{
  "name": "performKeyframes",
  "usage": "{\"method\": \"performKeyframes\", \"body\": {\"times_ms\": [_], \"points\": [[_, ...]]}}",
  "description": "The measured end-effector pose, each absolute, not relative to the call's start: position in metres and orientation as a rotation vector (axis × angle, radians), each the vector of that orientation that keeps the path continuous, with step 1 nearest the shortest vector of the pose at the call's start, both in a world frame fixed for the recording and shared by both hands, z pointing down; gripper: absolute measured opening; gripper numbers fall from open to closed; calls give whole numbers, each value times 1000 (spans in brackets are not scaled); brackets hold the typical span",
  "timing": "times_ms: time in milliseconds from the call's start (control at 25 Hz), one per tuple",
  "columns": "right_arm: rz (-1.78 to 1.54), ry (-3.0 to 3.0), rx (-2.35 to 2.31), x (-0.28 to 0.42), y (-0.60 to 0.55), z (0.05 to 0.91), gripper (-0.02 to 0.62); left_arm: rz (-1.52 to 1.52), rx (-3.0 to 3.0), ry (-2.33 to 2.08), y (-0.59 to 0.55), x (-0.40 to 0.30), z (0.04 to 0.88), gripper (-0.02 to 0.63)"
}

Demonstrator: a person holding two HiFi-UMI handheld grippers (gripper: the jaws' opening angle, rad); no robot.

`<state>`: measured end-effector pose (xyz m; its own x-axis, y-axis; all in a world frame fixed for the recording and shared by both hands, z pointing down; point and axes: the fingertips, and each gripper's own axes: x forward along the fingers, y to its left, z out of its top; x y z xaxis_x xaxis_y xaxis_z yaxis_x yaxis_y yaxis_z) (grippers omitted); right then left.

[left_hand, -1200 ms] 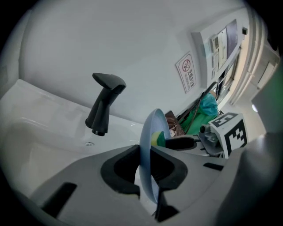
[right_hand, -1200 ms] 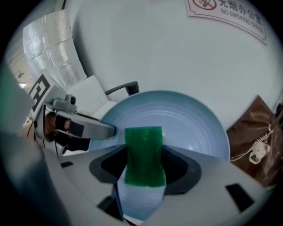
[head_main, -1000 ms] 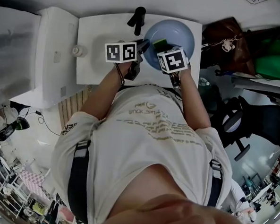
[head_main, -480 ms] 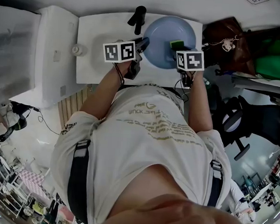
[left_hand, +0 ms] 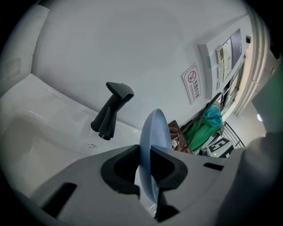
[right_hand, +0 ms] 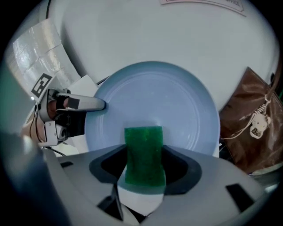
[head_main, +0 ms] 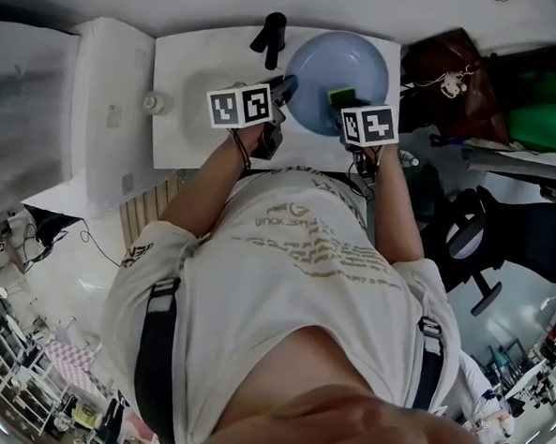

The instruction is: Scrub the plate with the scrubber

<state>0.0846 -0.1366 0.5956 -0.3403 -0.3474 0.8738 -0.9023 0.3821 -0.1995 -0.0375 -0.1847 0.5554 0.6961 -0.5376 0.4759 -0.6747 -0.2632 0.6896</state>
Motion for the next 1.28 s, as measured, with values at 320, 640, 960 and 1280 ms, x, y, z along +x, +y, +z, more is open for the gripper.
{"method": "performKeyframes", "body": {"times_ms": [320,640,960,1280], "points": [[835,-1964,924,24,-126,586,249,184,1949,-954,-182,-37,555,58],[808,-1988,982,15,-150,572,249,209,1989,-936,-175,-34,552,58],[817,-1977,1143,48,-182,556,249,273,2035,-885,-162,-26,555,58],[936,-1871,1332,119,-188,563,249,256,2041,-858,-161,-26,554,57]]}}
